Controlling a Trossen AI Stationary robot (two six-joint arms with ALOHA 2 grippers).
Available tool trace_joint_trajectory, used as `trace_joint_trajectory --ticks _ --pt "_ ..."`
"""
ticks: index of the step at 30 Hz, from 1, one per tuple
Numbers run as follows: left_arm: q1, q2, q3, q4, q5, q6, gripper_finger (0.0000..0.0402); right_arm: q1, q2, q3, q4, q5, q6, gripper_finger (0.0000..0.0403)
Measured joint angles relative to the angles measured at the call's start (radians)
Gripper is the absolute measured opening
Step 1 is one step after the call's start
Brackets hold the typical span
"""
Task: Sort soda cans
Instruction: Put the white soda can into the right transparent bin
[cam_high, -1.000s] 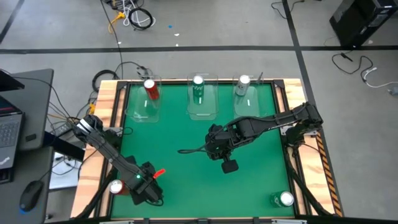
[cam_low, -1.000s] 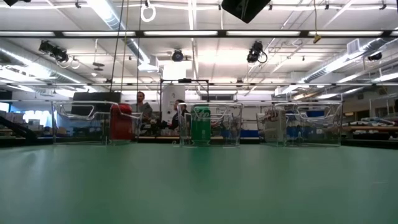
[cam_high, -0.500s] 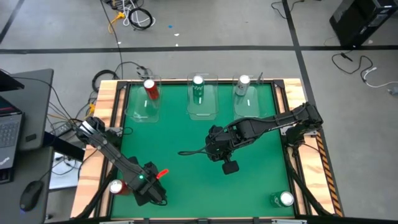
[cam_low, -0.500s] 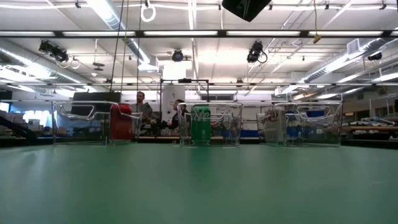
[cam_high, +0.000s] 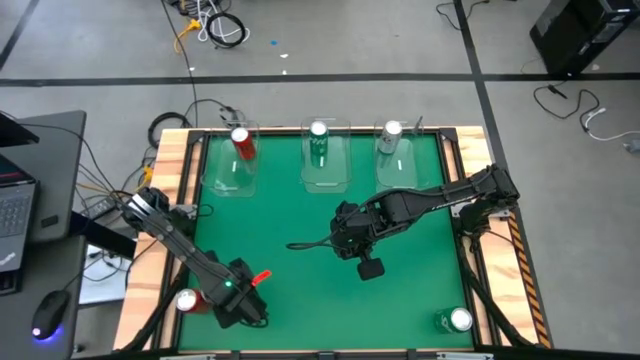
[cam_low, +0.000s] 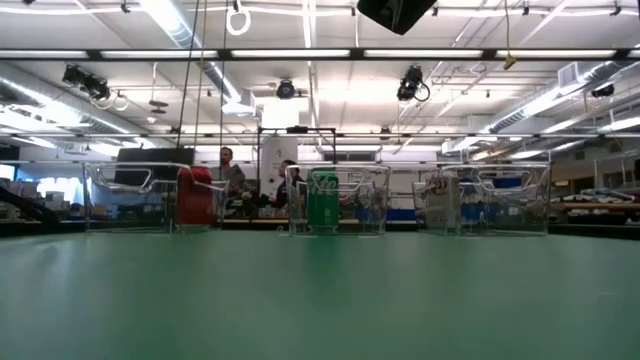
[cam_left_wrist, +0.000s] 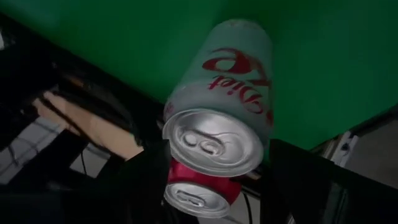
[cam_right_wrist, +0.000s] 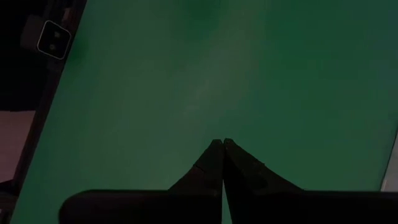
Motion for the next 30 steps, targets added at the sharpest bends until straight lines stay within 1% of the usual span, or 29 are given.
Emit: trace_joint_trajectory --ticks 3,9,15,21,25,30 --pt "0.0 -0.001 -0.035 0.004 0.029 -0.008 0.0283 0.0 0.0 0.0 -0.002 0.0 0.0 0.0019" --pt "-0.002 -0.003 -0.088 -0.006 0.036 0.033 0.0283 0.006 0.0 0.0 -0.004 0.0 0.0 0.0018" --pt "-0.001 -0.005 -0.088 0.026 0.042 0.07 0.0283 0.017 0.0 0.0 -0.004 0.0 0.001 0.0022" --pt "0.0 -0.003 -0.048 0.029 0.019 0.081 0.0278 0.021 0.0 0.0 -0.003 0.0 0.002 0.002" --pt "0.001 0.0 -0.002 0.026 0.01 0.089 0.0249 0.021 0.0 0.0 0.0 0.0 0.002 0.0023" --pt "0.001 0.0 0.049 0.014 -0.004 0.093 0.0179 0.021 0.0 0.0 0.003 0.0 0.0 0.0024"
